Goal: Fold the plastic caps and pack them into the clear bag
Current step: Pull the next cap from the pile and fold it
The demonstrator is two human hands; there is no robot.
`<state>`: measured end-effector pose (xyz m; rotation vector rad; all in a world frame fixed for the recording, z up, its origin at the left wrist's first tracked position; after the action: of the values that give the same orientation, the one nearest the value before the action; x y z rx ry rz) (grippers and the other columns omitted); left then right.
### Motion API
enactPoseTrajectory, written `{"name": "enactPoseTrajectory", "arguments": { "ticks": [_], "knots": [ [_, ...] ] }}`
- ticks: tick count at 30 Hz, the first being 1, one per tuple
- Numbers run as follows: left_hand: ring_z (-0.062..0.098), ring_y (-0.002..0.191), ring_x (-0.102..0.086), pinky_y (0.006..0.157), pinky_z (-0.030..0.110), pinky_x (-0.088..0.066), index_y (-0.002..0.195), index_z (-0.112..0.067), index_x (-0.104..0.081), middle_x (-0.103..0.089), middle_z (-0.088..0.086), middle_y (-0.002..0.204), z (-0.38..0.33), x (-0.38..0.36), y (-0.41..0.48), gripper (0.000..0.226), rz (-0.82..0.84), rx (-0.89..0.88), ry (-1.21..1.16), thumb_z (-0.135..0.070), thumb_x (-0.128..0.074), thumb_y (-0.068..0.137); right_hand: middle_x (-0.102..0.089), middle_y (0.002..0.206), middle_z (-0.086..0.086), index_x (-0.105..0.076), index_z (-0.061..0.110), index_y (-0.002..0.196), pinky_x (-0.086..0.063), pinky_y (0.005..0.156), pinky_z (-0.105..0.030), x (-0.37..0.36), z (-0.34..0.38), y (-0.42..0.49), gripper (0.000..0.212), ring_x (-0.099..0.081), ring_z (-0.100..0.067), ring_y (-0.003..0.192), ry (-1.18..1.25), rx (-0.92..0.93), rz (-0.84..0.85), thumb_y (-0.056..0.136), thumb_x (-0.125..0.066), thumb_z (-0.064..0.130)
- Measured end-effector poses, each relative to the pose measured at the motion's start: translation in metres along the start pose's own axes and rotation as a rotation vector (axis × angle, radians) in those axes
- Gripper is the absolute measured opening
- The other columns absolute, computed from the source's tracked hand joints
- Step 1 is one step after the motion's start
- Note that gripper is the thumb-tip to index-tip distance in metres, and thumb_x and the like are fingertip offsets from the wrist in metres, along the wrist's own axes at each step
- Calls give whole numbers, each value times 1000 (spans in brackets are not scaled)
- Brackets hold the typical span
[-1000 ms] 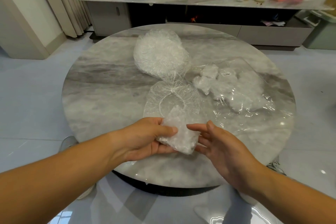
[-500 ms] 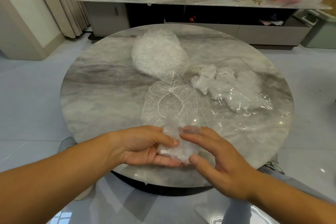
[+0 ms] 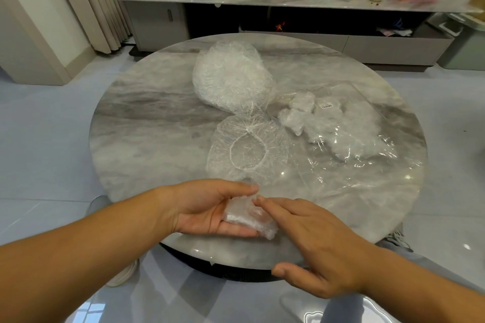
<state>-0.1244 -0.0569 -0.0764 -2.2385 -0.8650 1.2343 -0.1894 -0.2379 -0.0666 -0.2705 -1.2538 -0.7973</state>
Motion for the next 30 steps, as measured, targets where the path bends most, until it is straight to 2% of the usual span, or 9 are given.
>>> {"name": "enactPoseTrajectory", "arguments": {
  "ticks": [5, 8, 11, 15, 20, 23, 26, 28, 30],
  "knots": [
    [35, 112, -68, 84, 36, -62, 131, 6, -58, -66, 26, 125, -4, 4, 1, 38, -75, -104, 20, 2, -59, 93, -35, 161, 2, -52, 16, 144, -42, 110, -42, 4, 1, 1, 56, -29, -19, 151, 154, -41, -25, 101, -46, 51],
    [35, 103, -71, 81, 41, -62, 127, 3, -59, -67, 27, 121, -10, 5, 2, 37, -175, -210, 1, 12, -54, 92, -19, 166, 15, -57, 35, 140, -33, 116, -36, 4, -6, -2, 55, -23, -13, 152, 425, -269, -69, 97, -42, 66],
    [36, 98, -72, 71, 41, -63, 124, 0, -60, -61, 30, 126, -17, -1, 4, 40, -237, -345, 27, 15, -59, 88, -41, 153, 25, -60, 50, 131, -38, 115, -35, 10, -13, 1, 50, -37, 1, 143, 820, -538, -230, 87, -51, 71],
    [37, 99, -72, 73, 41, -63, 120, -3, -62, -64, 28, 122, -25, -16, 7, 36, -267, -482, 135, 13, -62, 89, -68, 130, 2, -73, 36, 119, -53, 97, -41, 15, -28, 7, 58, -62, -18, 124, 1215, -688, -367, 77, -64, 75],
    [38, 102, -71, 83, 48, -61, 118, -11, -63, -67, 24, 119, -41, -41, 20, 32, -339, -595, 315, 7, -63, 92, -76, 111, -2, -81, 26, 93, -57, 94, -45, 30, -38, 1, 41, -68, -23, 113, 1143, -843, -410, 90, -61, 62],
    [36, 99, -72, 79, 45, -62, 120, -11, -61, -66, 24, 119, -49, -62, 31, 31, -337, -619, 340, 3, -65, 92, -78, 101, -8, -82, 17, 85, -58, 93, -49, 47, -50, -8, 48, -73, -23, 100, 1094, -858, -474, 90, -58, 58],
    [34, 92, -74, 79, 44, -63, 123, -10, -57, -67, 17, 120, -58, -82, 44, 30, -326, -613, 345, -20, -65, 96, -78, 98, -9, -82, 15, 81, -58, 92, -50, 74, -70, -23, 53, -73, -26, 95, 1008, -861, -638, 89, -52, 57],
    [25, 99, -73, 92, 44, -59, 119, -14, -61, -67, 8, 121, -63, -90, 54, 31, -393, -630, 531, -39, -54, 101, -78, 100, -7, -83, 22, 82, -56, 95, -46, 92, -88, -37, 56, -73, -25, 98, 930, -859, -727, 95, -48, 64],
    [11, 119, -61, 103, 29, -47, 115, -22, -67, -63, -5, 129, -63, -95, 65, 38, -439, -660, 862, -48, -41, 104, -78, 101, -5, -83, 26, 83, -53, 100, -45, 100, -113, -54, 61, -71, -25, 102, 854, -908, -763, 95, -41, 69]
  ]
}}
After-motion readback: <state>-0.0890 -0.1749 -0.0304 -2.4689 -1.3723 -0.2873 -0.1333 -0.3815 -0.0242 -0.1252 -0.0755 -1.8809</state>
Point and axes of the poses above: each hand's wrist, its own y-axis towards the middle knuckle, its own x-axis out of the back of the hand, z = x × y, the point moved 4 cm from there along y, towards the middle knuckle
